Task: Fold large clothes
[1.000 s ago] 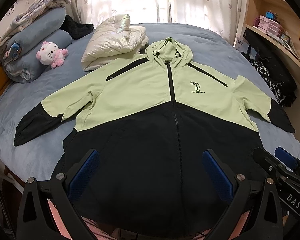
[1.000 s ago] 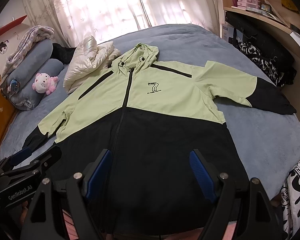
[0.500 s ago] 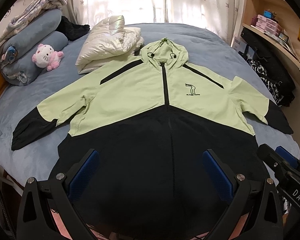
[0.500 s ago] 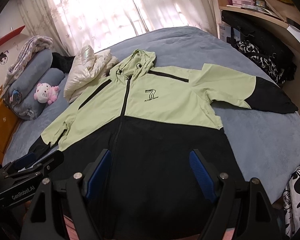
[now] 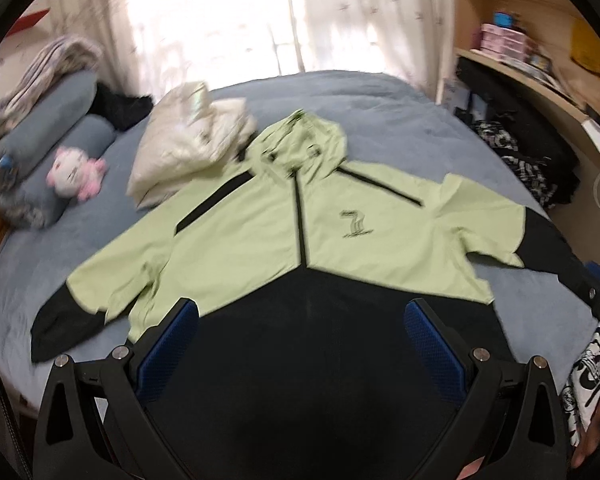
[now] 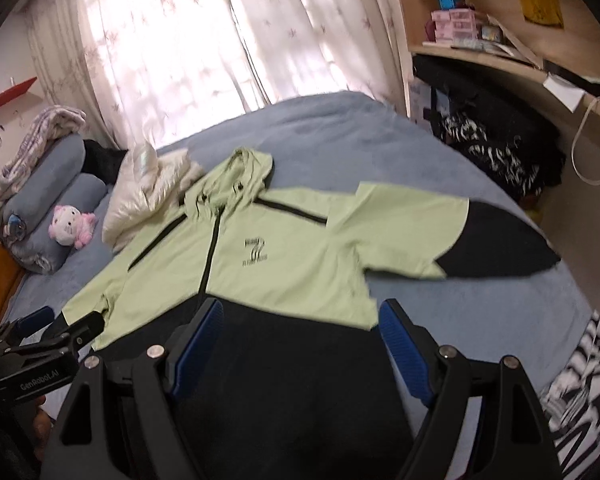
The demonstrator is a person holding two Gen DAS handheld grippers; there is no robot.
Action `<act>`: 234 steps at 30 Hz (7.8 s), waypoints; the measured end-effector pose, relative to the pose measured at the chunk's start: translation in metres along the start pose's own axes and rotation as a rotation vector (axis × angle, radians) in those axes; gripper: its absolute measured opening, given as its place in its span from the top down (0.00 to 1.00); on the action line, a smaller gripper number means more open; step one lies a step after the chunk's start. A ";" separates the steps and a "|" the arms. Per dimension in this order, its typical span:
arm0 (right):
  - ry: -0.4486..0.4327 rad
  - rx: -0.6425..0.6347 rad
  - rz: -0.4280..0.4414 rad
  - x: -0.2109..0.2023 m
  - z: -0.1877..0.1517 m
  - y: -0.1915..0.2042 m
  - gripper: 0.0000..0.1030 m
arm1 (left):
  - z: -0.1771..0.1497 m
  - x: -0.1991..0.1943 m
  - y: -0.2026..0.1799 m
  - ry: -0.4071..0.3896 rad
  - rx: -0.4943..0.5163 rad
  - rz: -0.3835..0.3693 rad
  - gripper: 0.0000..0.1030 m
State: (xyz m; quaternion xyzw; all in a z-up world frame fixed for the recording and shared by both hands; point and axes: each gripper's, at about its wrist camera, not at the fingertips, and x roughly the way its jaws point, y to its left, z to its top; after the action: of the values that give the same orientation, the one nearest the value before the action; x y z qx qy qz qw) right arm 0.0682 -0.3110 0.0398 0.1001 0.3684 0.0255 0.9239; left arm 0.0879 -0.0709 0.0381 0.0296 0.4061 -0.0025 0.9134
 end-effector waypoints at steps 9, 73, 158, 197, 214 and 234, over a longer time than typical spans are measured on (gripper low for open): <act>-0.161 0.056 -0.079 -0.016 0.056 -0.063 0.22 | 0.061 0.009 -0.047 -0.006 0.050 -0.169 0.01; 0.332 -0.281 0.115 0.258 -0.040 0.083 0.72 | 0.014 0.196 0.064 0.203 -0.188 -0.070 0.70; 0.169 0.095 -0.017 0.334 0.087 -0.075 0.94 | 0.058 0.308 0.139 0.137 -0.278 -0.120 0.77; 0.183 -0.199 -0.085 0.221 0.032 -0.008 0.65 | 0.035 0.247 0.131 0.142 -0.127 0.033 0.49; 0.255 -0.092 -0.011 0.381 0.068 0.040 0.65 | 0.071 0.344 0.097 0.168 -0.106 0.092 0.49; 0.208 -0.001 -0.201 0.307 0.065 -0.073 0.63 | 0.084 0.325 0.094 0.192 -0.042 0.134 0.42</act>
State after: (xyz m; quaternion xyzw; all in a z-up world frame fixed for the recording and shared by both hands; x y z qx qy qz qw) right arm 0.3338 -0.3558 -0.1366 0.0590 0.4702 -0.0566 0.8788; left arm 0.3711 0.0250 -0.1422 0.0376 0.4889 0.0701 0.8687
